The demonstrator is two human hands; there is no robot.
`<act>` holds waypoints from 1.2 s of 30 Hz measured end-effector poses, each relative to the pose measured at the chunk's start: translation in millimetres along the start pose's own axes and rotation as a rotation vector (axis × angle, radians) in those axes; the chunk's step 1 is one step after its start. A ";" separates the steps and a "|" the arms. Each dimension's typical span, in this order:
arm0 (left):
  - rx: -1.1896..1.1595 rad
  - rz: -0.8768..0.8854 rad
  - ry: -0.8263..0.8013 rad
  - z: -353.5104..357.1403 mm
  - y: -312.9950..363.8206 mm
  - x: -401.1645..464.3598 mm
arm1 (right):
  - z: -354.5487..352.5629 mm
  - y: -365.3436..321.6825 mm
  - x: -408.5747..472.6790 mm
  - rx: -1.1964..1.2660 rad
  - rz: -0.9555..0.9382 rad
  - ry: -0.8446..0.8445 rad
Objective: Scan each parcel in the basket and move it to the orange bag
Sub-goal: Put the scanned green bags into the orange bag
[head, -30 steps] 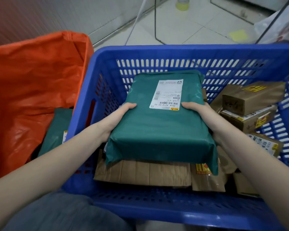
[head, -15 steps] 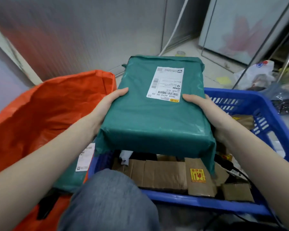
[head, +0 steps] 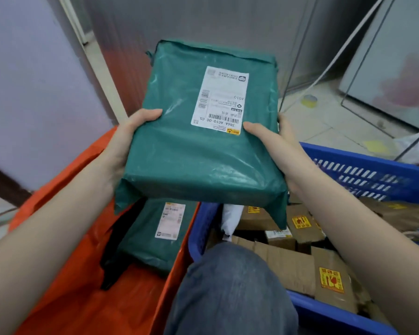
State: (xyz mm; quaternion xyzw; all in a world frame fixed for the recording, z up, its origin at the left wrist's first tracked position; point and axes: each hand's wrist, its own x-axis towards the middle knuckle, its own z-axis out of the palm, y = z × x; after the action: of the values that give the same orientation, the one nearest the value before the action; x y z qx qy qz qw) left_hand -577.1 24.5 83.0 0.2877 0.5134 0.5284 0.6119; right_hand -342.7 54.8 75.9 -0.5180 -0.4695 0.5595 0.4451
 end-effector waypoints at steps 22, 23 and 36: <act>0.070 0.114 0.280 -190.4 -64.4 35.7 | 131.6 99.7 56.3 -0.644 -0.066 -0.276; 0.075 0.097 0.273 -190.2 -72.3 39.7 | 130.9 104.1 58.1 -0.658 -0.064 -0.281; 0.125 -0.232 0.077 -180.8 -148.0 95.3 | 111.6 147.3 80.4 -0.833 -0.062 -0.281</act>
State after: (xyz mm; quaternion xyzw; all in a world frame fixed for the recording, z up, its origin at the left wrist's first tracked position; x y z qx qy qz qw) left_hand -701.8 39.0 -135.9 0.2436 0.5982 0.4317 0.6297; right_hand -461.1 102.8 -79.9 -0.5578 -0.7264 0.3739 0.1465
